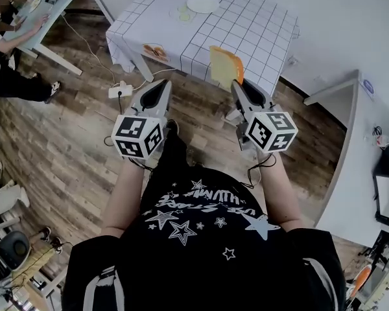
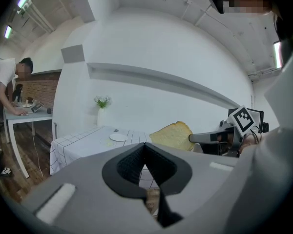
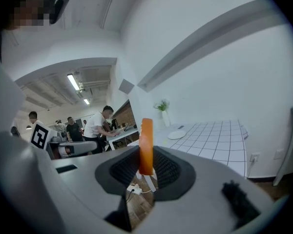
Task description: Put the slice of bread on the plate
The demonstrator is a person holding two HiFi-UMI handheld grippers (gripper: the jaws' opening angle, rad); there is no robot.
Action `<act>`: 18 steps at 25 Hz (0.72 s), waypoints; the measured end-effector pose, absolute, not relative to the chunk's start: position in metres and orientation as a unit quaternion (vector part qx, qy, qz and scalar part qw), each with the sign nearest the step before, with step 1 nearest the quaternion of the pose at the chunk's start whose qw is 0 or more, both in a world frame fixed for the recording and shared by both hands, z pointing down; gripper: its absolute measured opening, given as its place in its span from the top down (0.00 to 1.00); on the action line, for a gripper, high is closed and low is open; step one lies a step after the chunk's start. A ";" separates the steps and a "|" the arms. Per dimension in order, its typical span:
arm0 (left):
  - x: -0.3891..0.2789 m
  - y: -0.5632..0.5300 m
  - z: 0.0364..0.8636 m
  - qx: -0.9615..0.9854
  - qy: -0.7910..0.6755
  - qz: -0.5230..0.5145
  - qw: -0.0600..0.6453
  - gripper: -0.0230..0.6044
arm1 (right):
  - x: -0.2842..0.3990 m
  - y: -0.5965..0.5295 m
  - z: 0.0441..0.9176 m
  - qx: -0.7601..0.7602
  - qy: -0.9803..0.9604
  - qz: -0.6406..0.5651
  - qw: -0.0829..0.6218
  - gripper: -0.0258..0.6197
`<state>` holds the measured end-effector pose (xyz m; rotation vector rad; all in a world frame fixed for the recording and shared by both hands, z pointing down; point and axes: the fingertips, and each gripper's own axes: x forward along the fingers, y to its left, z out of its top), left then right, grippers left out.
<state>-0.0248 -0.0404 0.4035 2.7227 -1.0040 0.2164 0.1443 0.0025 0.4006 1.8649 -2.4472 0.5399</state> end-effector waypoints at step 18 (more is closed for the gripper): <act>-0.026 -0.220 0.413 0.938 -0.313 0.071 0.135 0.95 | 0.144 -0.170 0.410 0.624 -0.759 0.181 0.040 0.82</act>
